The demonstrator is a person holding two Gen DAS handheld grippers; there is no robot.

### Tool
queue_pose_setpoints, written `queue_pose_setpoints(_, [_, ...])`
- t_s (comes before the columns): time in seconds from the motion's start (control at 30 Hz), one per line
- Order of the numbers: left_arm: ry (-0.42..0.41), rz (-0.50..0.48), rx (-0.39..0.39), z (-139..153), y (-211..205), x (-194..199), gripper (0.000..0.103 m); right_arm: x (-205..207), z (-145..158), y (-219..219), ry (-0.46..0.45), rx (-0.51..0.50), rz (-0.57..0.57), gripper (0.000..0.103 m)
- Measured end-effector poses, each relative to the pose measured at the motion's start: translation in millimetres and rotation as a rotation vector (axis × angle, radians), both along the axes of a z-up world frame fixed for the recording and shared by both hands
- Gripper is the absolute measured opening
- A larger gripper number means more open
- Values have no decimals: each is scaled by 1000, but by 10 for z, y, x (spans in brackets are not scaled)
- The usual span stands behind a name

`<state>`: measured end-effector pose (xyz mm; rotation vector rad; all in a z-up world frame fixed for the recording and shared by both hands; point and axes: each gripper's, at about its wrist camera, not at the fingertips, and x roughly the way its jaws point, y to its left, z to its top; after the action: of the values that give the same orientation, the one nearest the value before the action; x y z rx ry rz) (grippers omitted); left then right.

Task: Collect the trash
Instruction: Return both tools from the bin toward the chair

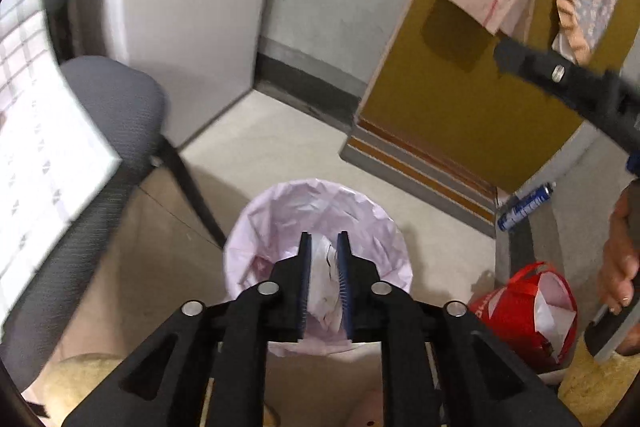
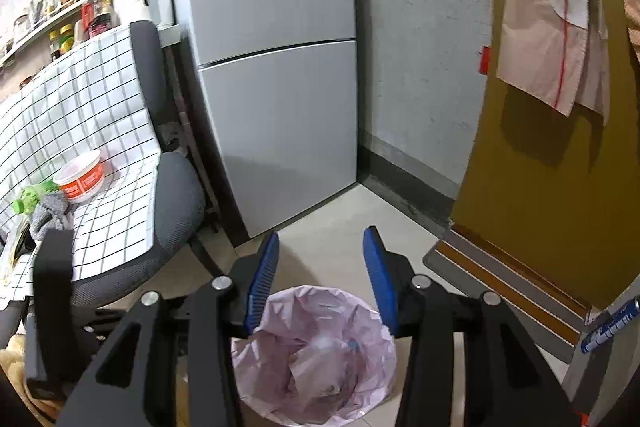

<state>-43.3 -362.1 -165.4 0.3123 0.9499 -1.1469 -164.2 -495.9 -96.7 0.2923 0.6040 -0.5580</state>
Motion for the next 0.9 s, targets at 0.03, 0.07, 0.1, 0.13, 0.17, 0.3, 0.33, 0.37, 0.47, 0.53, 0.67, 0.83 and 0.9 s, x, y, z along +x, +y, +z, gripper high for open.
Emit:
queue_pose_setpoints(0.03, [-10,26,-7,53,96,48,24,46,2,39,-1,2,13,47])
queue_pose_setpoints(0.07, [-19,45,-10,91,169,85,26,101,3,87,-1,5,30,47])
queue_pose_setpoints(0.1, [-31,75,-15,144,289,133,28,160,7,141,0,7,47,47])
queue_pose_setpoints(0.13, [-40,101,-22,193,396,173,30,210,12,189,-1,10,63,47])
queue_pose_setpoints(0.17, [-47,124,-29,237,497,208,30,275,21,258,-3,14,85,47])
queue_pose_setpoints(0.3, [-77,239,-44,412,983,380,32,512,74,557,-15,26,174,47])
queue_pose_setpoints(0.33, [-90,272,-40,454,1101,409,36,585,91,649,-22,37,208,47])
queue_pose_setpoints(0.37, [-101,305,-39,483,1218,443,39,652,109,735,-25,44,240,47])
queue_pose_setpoints(0.47, [-148,441,-19,604,1711,553,44,850,159,1036,-39,54,341,48])
queue_pose_setpoints(0.53, [-173,523,-2,657,1997,595,48,1007,175,1238,-41,71,418,48])
queue_pose_setpoints(0.67, [-233,694,84,722,2597,666,49,1301,217,1655,-64,127,558,48])
queue_pose_setpoints(0.83, [-237,897,154,707,3399,729,50,1619,326,2213,-61,98,693,48])
queue_pose_setpoints(0.9, [-241,952,164,705,3611,741,49,1703,380,2379,-62,83,729,48])
